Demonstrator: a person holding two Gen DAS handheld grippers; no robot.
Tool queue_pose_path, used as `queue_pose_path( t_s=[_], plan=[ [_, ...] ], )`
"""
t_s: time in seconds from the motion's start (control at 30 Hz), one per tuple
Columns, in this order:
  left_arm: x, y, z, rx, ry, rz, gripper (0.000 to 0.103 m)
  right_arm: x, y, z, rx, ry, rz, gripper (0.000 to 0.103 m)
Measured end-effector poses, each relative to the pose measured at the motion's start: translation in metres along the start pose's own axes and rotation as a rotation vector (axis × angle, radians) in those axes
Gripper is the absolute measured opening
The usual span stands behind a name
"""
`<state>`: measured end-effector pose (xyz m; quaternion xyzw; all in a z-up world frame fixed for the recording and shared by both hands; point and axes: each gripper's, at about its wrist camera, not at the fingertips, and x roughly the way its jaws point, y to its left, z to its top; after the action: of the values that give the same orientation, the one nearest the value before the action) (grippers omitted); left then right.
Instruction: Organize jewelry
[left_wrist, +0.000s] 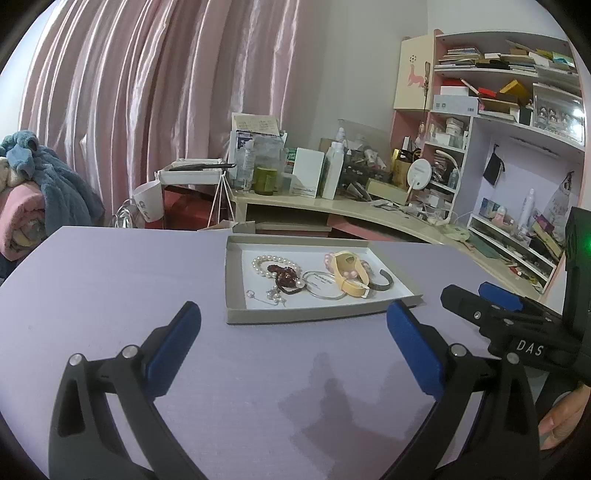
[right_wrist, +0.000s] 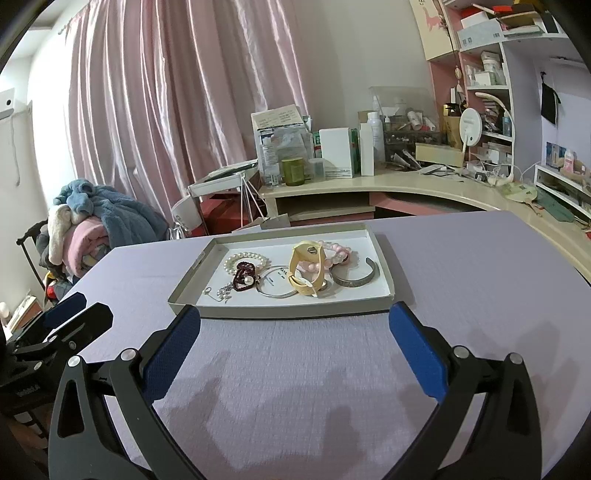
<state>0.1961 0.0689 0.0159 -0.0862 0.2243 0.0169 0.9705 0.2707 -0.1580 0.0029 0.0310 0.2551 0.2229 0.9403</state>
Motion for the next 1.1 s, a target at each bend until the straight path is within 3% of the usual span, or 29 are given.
queue_pose_path(
  t_s=[1.1],
  plan=[
    [0.0059,-0.0042,0.0037,-0.01,0.002,-0.022,0.101,0.0029,0.0045,-0.0041,0.008,-0.003,0.012,0.102]
  ],
)
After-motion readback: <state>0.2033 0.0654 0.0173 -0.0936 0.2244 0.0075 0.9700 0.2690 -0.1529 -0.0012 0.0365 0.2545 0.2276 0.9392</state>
